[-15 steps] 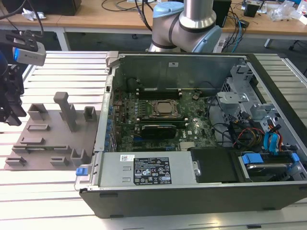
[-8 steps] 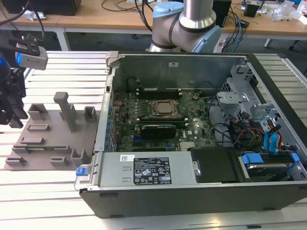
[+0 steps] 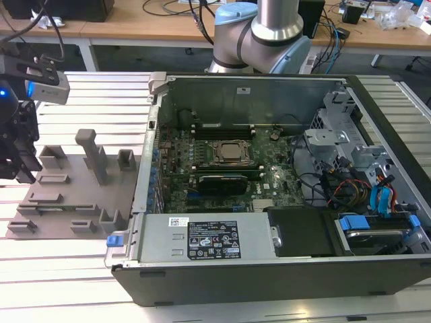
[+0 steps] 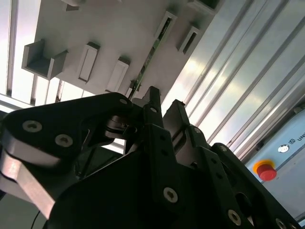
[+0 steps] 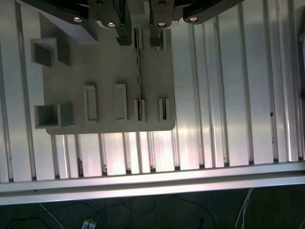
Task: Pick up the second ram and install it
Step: 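Pick up the second ram and move it above second insertion slot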
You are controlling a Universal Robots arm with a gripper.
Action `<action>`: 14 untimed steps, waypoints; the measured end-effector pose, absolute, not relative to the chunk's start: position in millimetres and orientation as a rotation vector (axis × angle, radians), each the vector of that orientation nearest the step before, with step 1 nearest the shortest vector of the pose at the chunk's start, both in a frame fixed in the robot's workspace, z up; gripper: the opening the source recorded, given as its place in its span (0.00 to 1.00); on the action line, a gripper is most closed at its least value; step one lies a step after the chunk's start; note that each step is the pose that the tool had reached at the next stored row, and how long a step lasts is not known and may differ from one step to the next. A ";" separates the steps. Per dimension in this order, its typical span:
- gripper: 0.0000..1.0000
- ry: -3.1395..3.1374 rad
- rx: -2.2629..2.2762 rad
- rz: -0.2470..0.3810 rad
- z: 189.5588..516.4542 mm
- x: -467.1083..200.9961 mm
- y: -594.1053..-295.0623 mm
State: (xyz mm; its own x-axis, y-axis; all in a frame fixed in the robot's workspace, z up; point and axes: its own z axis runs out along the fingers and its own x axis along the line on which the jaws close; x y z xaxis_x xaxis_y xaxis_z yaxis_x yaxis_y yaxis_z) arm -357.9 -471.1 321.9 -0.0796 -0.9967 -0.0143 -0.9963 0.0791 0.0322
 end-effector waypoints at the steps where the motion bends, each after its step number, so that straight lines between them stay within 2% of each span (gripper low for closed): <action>1: 0.30 -2.299 2.124 -0.052 320.6 -357.9 -471.1; 14: 0.30 -2.299 2.124 -0.052 304.7 -357.9 -471.1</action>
State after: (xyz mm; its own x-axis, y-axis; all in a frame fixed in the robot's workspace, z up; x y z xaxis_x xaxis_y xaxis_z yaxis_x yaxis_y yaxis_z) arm -357.9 -471.1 304.7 -0.0796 -0.9967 -0.0145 -0.9963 0.0791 0.0321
